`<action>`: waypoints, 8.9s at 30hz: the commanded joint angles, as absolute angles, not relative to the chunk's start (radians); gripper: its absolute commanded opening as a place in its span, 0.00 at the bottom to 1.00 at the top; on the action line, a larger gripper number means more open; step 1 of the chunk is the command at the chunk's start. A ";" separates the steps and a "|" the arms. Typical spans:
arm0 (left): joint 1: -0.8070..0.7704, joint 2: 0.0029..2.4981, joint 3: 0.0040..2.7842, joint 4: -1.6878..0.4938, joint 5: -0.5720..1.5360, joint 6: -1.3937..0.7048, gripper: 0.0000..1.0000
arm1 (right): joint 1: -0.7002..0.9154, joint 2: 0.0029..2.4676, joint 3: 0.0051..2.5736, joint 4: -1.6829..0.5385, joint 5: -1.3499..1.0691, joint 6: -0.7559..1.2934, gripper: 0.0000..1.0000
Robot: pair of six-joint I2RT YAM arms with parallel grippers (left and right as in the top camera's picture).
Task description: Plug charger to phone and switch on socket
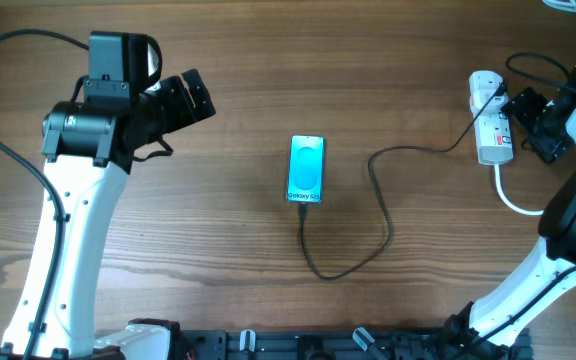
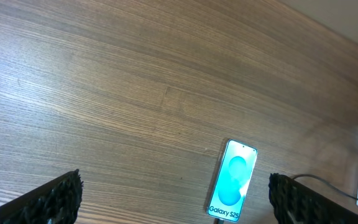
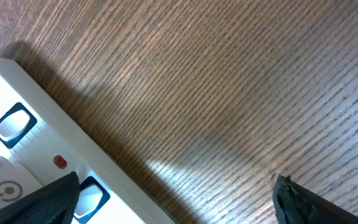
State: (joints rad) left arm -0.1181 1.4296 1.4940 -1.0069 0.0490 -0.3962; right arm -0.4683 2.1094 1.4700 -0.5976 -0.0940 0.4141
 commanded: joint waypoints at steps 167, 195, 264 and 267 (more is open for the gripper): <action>-0.115 1.435 1.492 -1.007 0.032 -0.404 1.00 | 0.009 0.003 0.004 0.131 -0.231 -0.028 1.00; -0.115 1.435 1.492 -1.007 0.032 -0.404 1.00 | 0.021 0.003 0.006 -0.003 -0.075 -0.009 1.00; -0.115 1.369 1.411 -1.025 0.031 -0.404 1.00 | 0.021 0.004 0.006 0.001 -0.079 -0.026 1.00; -0.113 1.331 1.329 -0.985 0.031 -0.404 1.00 | 0.021 0.004 0.006 0.001 -0.079 -0.026 1.00</action>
State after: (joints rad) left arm -0.1181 1.3918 1.4170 -1.0142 0.0490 -0.3992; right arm 0.0174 0.0162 0.0063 -0.0010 -0.0952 -0.0212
